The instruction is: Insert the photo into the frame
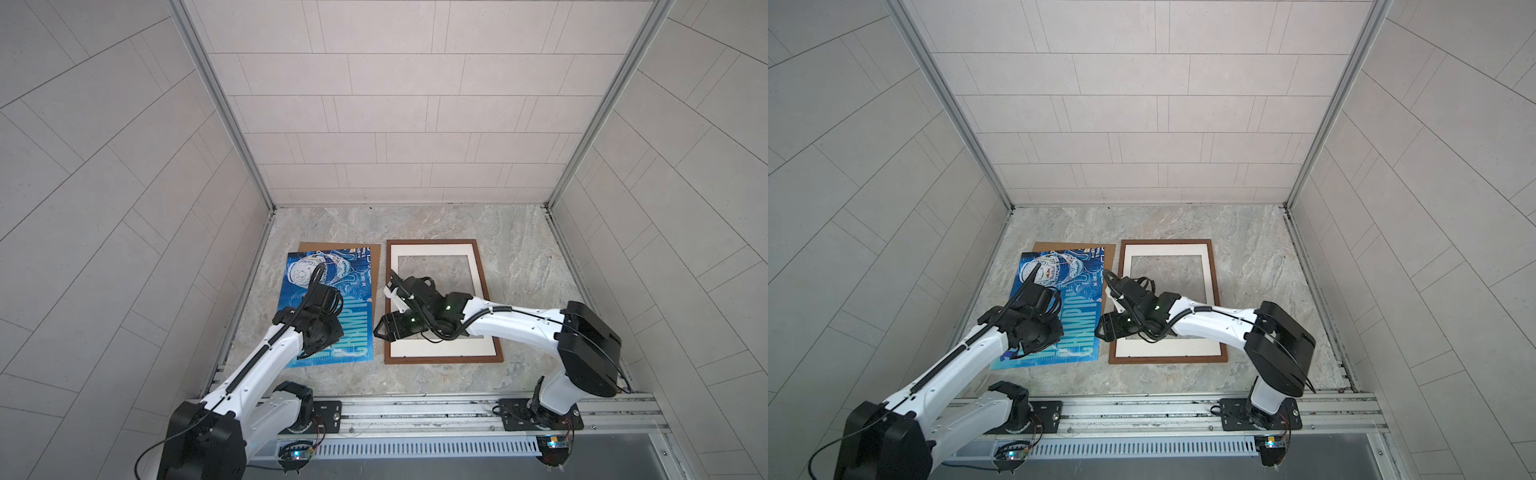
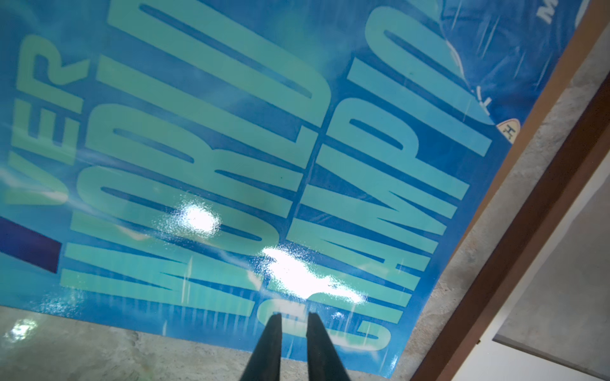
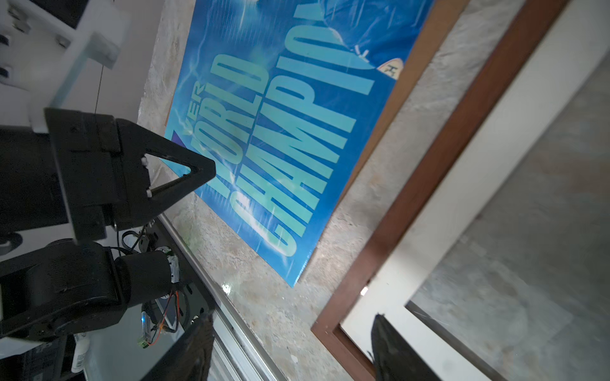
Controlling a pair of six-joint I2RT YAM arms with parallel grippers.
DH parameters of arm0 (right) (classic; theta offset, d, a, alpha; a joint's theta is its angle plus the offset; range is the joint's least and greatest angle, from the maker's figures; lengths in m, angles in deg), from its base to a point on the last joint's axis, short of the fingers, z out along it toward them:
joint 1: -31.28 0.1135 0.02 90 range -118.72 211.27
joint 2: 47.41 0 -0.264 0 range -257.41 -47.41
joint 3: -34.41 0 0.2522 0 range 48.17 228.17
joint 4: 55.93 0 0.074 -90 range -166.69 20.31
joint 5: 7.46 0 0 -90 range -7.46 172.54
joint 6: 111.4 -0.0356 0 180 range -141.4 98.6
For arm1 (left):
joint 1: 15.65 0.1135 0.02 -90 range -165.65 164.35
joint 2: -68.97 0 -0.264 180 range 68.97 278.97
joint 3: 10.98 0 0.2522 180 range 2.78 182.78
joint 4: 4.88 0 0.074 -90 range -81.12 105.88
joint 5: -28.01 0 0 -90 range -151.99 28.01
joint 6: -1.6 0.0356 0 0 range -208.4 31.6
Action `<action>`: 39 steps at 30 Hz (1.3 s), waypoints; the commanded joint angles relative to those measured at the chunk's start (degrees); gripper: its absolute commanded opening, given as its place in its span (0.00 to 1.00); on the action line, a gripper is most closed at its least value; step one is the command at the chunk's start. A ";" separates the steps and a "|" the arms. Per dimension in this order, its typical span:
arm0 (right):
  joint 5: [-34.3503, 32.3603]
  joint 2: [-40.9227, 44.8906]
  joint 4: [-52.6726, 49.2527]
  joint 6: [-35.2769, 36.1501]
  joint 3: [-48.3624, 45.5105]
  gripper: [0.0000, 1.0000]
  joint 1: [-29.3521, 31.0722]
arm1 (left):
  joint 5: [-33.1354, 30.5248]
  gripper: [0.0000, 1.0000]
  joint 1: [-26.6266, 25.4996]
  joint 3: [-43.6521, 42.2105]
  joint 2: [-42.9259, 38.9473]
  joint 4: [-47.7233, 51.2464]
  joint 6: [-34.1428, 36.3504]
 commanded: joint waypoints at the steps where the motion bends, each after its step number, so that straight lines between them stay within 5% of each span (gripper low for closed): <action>1: 1.62 -3.89 2.60 -2.78 3.76 0.70 1.39 | -1.40 0.17 0.12 -1.78 -1.07 -0.65 -1.85; 12: 1.50 -11.96 2.67 -5.84 6.72 0.69 3.44 | 3.58 0.13 0.17 -8.39 0.27 -9.52 -4.13; 39: 4.66 -17.09 8.14 -15.29 4.01 0.77 3.33 | 6.95 0.07 0.07 -16.03 -2.49 -13.33 -5.71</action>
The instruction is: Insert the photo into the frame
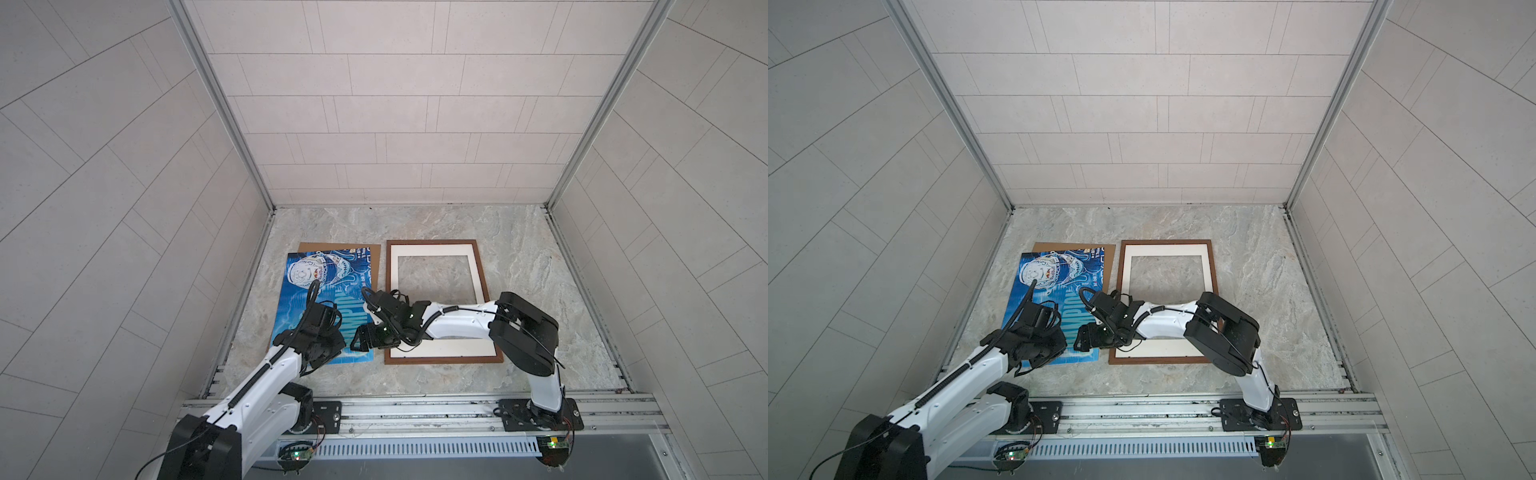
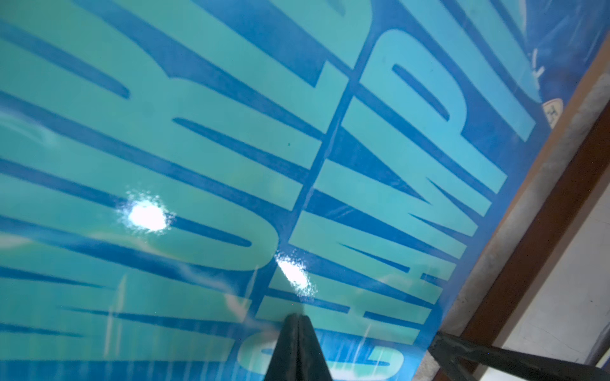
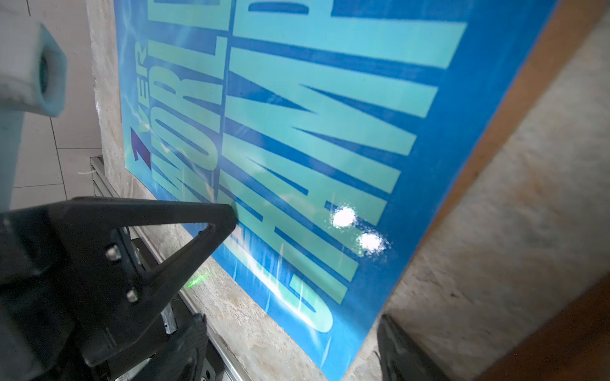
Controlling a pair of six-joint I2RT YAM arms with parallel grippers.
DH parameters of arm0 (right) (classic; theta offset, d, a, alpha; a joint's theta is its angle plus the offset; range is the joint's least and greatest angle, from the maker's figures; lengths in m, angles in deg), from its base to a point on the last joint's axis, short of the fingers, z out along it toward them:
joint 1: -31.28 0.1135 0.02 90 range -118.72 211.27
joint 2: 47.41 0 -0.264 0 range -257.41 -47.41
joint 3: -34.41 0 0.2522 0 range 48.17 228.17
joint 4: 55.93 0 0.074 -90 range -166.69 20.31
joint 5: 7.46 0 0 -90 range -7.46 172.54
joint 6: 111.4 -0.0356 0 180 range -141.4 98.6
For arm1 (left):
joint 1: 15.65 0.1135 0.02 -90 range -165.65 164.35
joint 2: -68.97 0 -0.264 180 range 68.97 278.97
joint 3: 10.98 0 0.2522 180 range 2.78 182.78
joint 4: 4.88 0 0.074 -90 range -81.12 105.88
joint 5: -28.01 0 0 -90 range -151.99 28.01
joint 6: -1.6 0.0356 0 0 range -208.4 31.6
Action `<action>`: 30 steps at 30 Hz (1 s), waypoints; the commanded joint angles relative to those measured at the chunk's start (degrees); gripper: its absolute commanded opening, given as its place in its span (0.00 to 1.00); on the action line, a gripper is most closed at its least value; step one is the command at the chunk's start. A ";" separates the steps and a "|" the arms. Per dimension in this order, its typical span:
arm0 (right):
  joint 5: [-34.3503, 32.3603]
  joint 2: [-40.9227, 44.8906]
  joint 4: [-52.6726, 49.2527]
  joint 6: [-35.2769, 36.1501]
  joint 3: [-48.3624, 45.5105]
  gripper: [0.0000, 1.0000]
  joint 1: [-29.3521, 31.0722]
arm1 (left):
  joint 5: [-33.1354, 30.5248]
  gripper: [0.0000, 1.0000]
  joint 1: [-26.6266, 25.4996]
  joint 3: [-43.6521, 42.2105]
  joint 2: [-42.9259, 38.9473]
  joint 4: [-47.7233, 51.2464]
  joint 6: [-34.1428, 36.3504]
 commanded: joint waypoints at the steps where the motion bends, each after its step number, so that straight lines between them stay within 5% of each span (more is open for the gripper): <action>1: 0.99 -0.29 3.54 -4.63 -3.48 0.77 -0.17 | 0.90 0.07 0.08 -2.83 1.48 0.81 -0.60; 8: 2.57 0.38 12.27 -9.40 -6.61 0.76 -0.40 | 1.50 0.07 0.08 -4.25 1.87 0.36 -0.61; 30: 0.93 5.10 5.98 -4.22 -2.51 0.61 -0.23 | 2.78 0.07 0.08 -4.76 3.11 -1.06 -1.00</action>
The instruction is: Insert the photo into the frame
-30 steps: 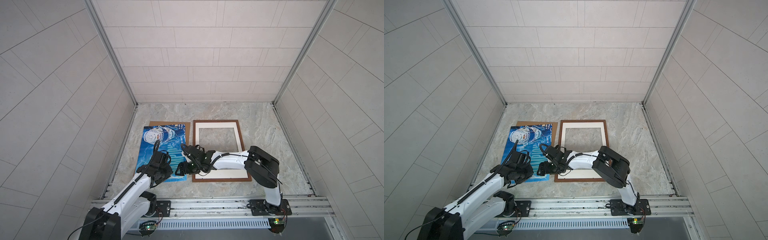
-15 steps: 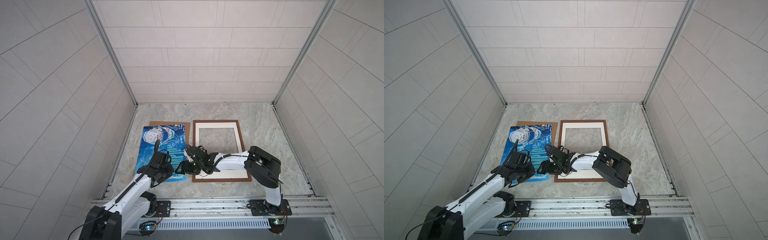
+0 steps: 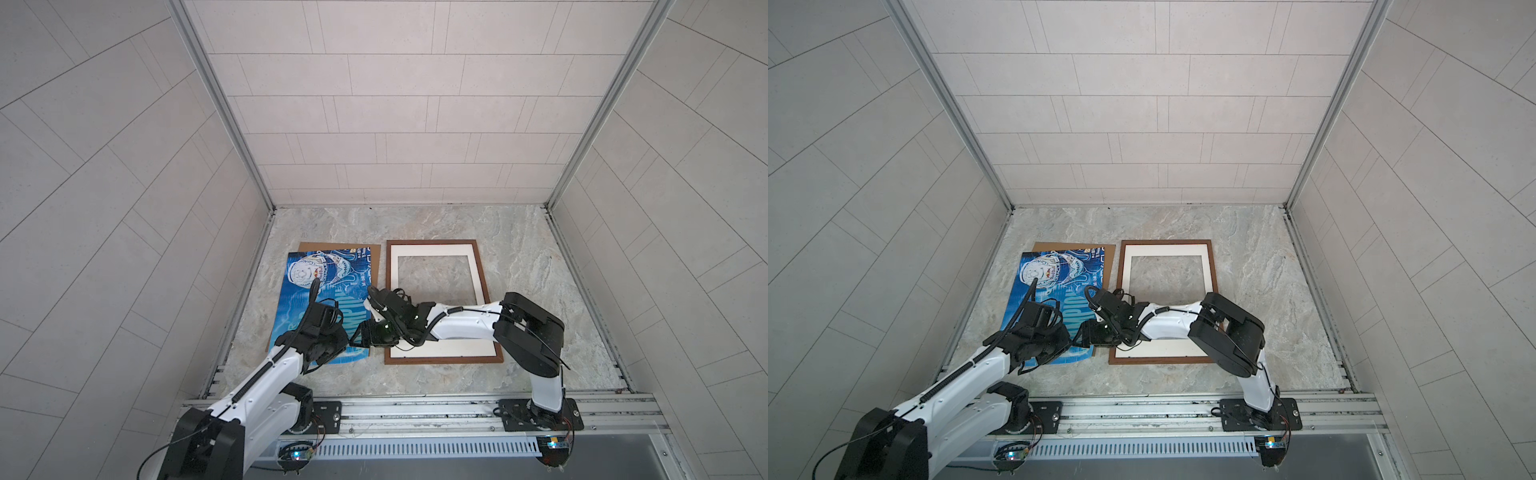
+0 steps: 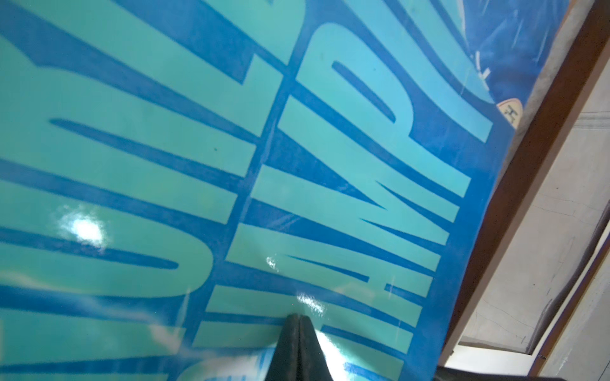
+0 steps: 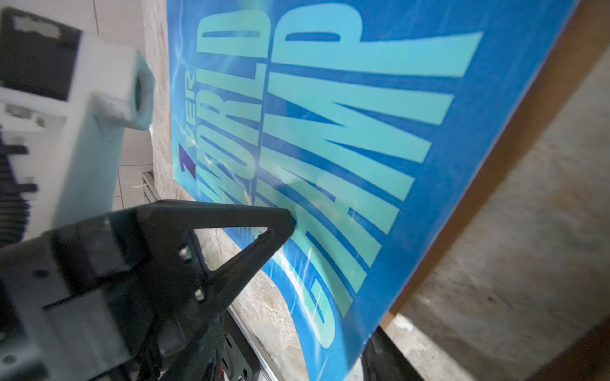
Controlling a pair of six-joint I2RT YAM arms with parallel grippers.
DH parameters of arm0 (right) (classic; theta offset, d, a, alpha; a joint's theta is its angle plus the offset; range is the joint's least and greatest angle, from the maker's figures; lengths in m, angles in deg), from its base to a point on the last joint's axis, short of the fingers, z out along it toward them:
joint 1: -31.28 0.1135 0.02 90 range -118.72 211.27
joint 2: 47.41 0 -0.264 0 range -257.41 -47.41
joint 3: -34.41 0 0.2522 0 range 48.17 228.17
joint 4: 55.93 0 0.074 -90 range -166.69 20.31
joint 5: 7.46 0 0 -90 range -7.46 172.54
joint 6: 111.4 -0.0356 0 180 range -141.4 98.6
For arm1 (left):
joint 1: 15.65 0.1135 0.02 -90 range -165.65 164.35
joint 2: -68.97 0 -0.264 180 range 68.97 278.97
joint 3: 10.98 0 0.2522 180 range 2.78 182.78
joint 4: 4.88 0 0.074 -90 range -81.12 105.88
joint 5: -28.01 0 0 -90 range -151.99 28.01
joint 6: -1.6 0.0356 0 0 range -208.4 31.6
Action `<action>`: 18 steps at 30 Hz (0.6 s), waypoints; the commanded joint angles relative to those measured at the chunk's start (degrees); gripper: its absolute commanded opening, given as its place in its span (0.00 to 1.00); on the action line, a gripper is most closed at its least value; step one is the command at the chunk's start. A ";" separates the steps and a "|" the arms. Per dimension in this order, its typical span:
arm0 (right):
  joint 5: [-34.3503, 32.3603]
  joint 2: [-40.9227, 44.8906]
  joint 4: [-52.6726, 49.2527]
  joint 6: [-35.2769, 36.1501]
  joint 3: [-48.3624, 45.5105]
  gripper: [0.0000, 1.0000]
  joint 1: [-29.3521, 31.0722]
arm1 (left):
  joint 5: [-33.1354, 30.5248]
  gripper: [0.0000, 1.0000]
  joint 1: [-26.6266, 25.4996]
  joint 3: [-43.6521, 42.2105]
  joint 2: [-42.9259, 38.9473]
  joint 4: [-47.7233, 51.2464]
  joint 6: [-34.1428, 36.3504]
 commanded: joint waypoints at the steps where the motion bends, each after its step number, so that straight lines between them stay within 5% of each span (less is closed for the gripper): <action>1: -0.95 2.19 0.68 -0.15 -0.21 0.61 0.29 | -0.90 0.07 0.06 -3.19 1.64 5.62 -0.25; 12: -0.96 -2.52 3.71 -0.11 0.72 0.60 0.29 | -0.14 0.07 0.07 -3.46 0.93 5.29 -0.53; 18: -0.82 -4.83 6.49 -0.74 0.71 0.50 0.02 | 0.38 0.07 0.08 -3.50 0.45 5.32 -0.80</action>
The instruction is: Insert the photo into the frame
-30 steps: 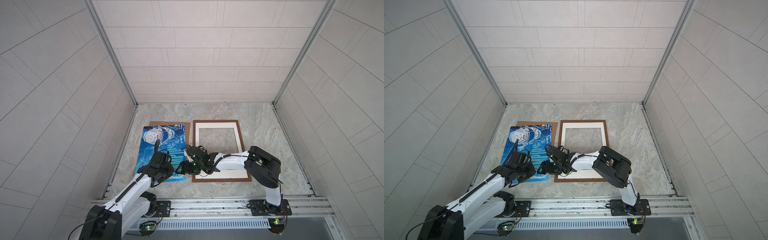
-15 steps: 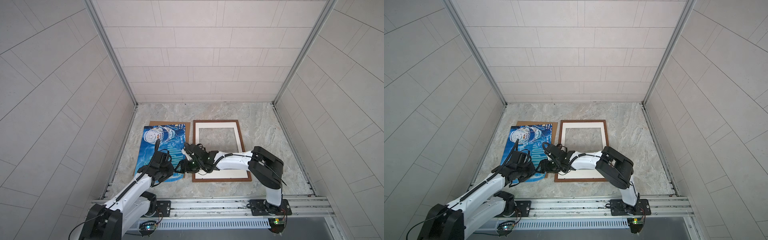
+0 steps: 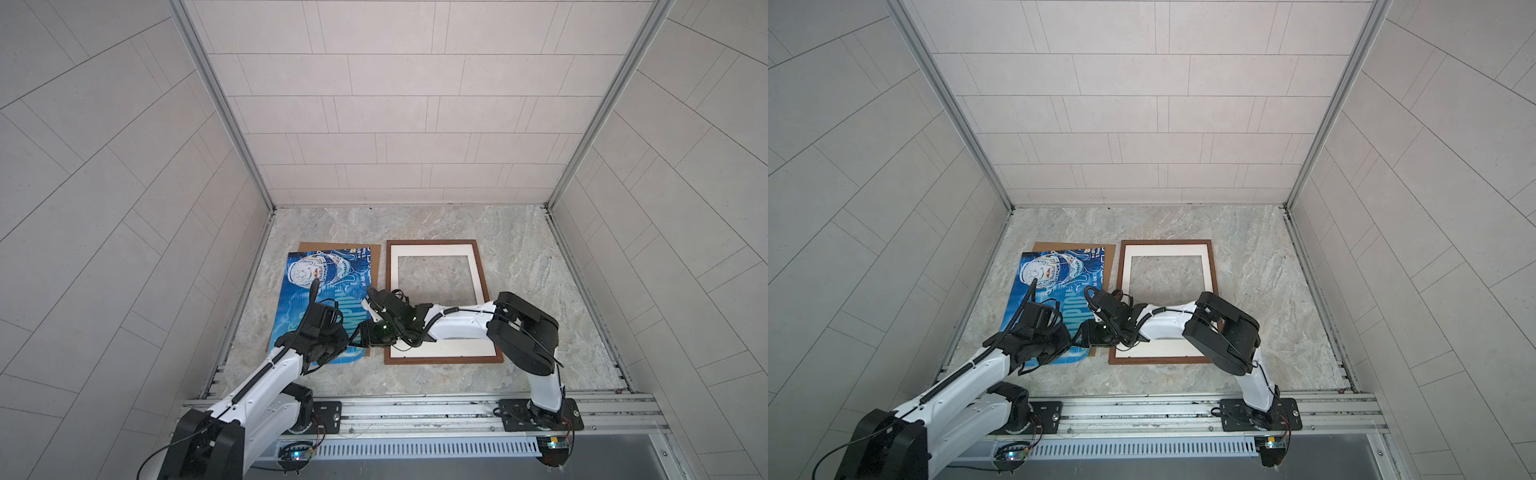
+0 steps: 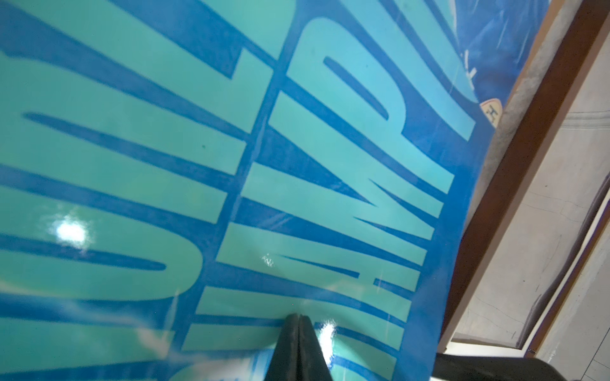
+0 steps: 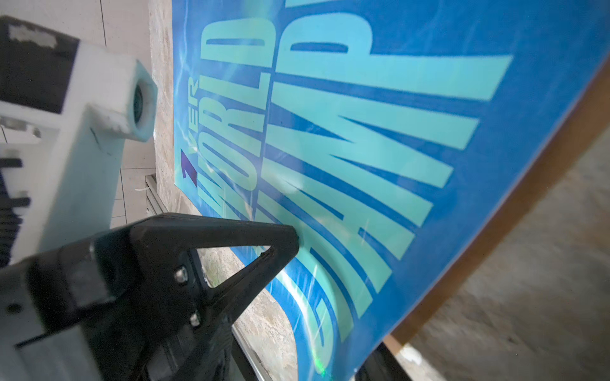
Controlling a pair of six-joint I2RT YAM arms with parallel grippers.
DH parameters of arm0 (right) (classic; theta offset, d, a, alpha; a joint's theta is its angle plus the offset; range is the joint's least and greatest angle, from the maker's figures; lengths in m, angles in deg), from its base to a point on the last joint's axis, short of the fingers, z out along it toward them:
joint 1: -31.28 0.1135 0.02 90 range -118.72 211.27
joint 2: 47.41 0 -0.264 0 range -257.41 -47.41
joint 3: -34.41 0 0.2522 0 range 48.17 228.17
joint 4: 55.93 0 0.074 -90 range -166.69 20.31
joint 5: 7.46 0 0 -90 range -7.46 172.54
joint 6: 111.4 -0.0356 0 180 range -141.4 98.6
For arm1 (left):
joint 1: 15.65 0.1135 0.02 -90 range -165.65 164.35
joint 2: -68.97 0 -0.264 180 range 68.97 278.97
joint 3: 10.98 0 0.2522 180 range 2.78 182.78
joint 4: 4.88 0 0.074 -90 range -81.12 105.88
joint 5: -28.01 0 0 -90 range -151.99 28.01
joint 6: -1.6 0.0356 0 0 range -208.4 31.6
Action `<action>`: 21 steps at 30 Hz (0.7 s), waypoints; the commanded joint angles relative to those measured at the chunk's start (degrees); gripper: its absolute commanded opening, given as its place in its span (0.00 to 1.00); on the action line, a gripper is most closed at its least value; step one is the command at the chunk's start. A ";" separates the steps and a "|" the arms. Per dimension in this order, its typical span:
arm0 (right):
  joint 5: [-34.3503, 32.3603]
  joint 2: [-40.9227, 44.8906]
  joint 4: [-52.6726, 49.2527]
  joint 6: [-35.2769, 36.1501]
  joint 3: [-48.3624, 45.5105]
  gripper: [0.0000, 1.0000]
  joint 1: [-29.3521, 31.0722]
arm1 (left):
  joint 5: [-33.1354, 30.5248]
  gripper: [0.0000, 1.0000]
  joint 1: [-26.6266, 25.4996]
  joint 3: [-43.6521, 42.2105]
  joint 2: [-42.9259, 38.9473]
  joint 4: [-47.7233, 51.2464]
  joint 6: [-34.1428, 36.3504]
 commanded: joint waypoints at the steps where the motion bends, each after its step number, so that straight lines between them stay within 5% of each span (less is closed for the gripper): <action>1: -0.79 -2.00 2.56 -0.66 0.79 0.49 0.02 | -0.30 0.07 0.08 -2.82 0.85 6.31 -0.30; 7: -1.29 -3.60 2.99 -0.34 1.14 0.32 -0.14 | 0.00 0.07 0.03 -2.35 1.22 6.47 -0.26; 13: -1.23 -4.26 3.57 0.07 0.79 0.02 -0.40 | 0.34 0.08 0.08 -1.99 1.52 6.29 -0.15; 21: -6.43 -1.38 -3.78 6.18 0.72 0.00 -0.40 | 1.59 0.10 0.09 2.07 1.03 8.84 0.94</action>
